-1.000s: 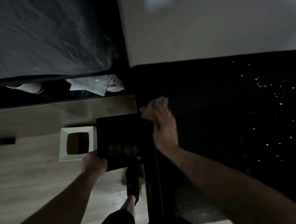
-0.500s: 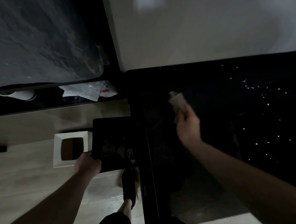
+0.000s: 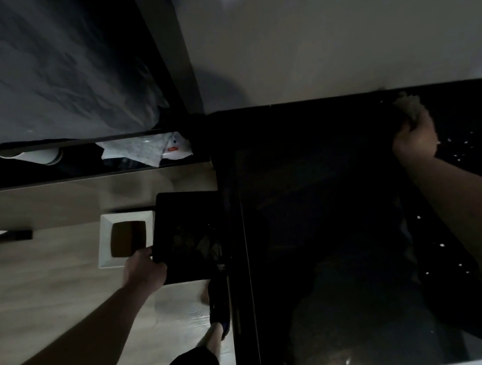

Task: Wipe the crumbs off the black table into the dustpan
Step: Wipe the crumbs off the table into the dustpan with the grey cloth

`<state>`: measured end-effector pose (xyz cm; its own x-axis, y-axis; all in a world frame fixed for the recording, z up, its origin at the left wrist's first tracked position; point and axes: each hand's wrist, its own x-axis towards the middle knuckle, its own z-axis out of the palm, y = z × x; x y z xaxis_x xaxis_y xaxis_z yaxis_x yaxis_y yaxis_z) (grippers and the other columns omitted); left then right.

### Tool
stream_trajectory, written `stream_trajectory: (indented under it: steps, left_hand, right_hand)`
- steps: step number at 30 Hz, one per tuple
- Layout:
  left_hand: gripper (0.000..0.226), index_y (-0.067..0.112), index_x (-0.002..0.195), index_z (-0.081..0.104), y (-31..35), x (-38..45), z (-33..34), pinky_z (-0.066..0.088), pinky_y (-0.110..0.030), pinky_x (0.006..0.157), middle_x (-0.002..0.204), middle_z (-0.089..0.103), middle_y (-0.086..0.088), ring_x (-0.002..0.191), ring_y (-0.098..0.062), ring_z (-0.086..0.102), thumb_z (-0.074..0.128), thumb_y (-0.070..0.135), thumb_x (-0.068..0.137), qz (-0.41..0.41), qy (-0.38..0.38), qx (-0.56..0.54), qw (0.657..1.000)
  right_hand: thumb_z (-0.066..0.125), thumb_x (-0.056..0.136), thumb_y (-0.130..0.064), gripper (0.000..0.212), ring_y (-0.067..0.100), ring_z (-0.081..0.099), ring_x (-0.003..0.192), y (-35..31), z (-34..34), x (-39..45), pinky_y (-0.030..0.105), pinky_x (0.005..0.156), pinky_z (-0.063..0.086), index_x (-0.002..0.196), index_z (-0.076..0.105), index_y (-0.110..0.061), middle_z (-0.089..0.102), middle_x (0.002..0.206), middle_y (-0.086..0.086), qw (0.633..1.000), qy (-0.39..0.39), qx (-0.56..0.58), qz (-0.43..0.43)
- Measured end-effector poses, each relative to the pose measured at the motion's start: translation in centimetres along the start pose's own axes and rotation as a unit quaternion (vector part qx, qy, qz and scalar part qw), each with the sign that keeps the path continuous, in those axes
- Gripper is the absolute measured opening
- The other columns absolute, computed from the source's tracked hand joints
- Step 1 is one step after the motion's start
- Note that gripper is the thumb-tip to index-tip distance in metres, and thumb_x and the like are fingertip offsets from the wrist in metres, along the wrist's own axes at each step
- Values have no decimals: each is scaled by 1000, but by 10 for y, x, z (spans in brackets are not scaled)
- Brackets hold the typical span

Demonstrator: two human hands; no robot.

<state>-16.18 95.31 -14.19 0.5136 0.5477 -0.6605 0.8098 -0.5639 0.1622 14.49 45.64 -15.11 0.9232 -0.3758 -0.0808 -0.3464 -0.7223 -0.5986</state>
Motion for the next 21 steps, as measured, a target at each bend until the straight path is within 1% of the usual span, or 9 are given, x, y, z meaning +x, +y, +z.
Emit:
stream_trajectory:
  steps: [2,4,5,7,10,13,16,19,21]
  left_hand:
    - [40,13,124,71,-2,1,4,45,-33,70,108,73,-23,98,-42,67,57,6,87,-7,6,-1,1000]
    - [36,12,117,73,-4,2,7,47,-34,70,106,73,-23,96,-42,68,57,6,86,-11,13,-3,1000]
    - [35,11,115,73,-5,2,8,48,-34,71,105,73,-22,94,-42,67,57,5,85,-11,14,-4,1000]
    - [33,11,112,74,-7,3,10,46,-32,68,102,74,-21,85,-39,65,56,5,85,-14,14,-7,1000]
    - [33,12,110,75,-11,3,14,45,-32,67,97,74,-20,77,-35,60,55,5,84,-19,12,-14,1000]
    - [35,13,113,75,-12,0,15,47,-34,68,99,75,-20,85,-39,65,55,7,84,-17,5,-24,1000]
    - [36,15,118,74,-10,-4,14,51,-36,72,104,75,-20,95,-42,67,57,11,86,-10,8,-31,999]
    - [36,14,122,71,-7,-8,12,52,-36,74,110,74,-19,100,-42,67,57,12,89,-13,13,-34,999]
    - [36,12,123,70,-7,-10,11,50,-35,73,112,73,-20,101,-42,67,57,11,90,-11,13,-37,999]
  right_hand:
    - [44,97,-20,55,42,26,153,-3,19,8,61,121,28,150,45,-6,39,160,19,996,-31,-84,-17]
    - [46,103,-25,60,34,2,160,-18,35,8,68,121,14,161,30,-23,20,171,4,987,-44,-150,36]
    - [46,104,-28,62,32,-3,160,-26,41,6,69,121,9,162,26,-28,16,173,0,985,-46,-160,54]
    - [48,103,-30,63,32,-2,160,-37,52,2,67,122,6,162,27,-31,17,173,-1,984,-58,-166,28]
    - [45,98,-33,62,33,8,160,-43,71,-17,62,123,15,158,39,-22,28,169,4,975,-88,-183,-92]
    - [45,94,-28,60,33,20,157,-53,90,-74,62,120,26,152,47,-15,37,165,9,958,-103,-164,-212]
    - [53,90,-15,58,33,26,157,-68,111,-162,59,119,32,149,52,-11,44,161,10,938,-132,-65,-313]
    - [58,92,-10,58,21,27,157,-90,127,-258,44,126,24,149,54,-19,44,161,-1,927,-189,30,-322]
    - [57,97,-10,55,6,23,155,-105,129,-309,31,126,18,151,52,-23,43,160,-10,919,-238,77,-305]
